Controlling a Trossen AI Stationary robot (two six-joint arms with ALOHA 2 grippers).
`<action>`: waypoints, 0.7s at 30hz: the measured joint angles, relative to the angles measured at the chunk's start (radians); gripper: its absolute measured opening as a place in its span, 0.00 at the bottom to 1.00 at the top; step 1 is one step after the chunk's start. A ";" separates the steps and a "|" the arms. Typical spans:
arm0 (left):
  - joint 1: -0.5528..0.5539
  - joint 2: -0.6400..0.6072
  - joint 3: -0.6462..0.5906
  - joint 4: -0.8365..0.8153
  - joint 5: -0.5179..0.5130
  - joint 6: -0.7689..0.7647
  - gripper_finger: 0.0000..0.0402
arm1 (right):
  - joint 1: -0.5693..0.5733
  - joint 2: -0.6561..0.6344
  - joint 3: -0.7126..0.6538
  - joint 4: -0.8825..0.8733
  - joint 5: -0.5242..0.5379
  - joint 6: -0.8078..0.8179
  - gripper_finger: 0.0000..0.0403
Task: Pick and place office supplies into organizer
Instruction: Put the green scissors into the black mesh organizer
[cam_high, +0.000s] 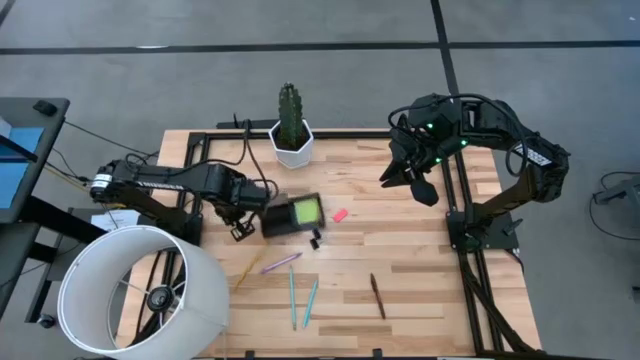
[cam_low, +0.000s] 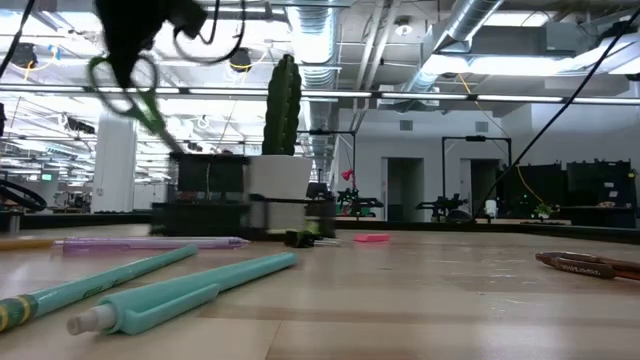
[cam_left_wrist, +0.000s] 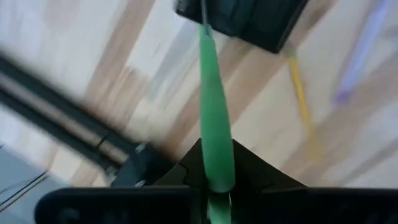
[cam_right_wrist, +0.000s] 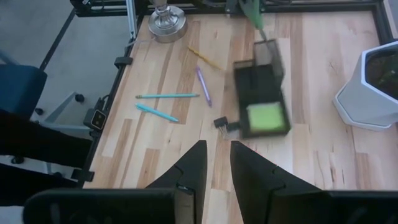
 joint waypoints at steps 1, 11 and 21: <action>0.007 0.001 0.031 0.002 -0.001 0.013 0.05 | 0.000 0.000 0.000 0.001 0.000 0.000 0.16; 0.123 0.025 0.221 -0.001 -0.034 0.254 0.05 | 0.000 0.000 0.000 0.006 0.000 0.002 0.16; 0.203 0.101 0.088 -0.001 0.071 0.316 0.05 | 0.001 0.000 0.000 0.006 0.000 0.010 0.16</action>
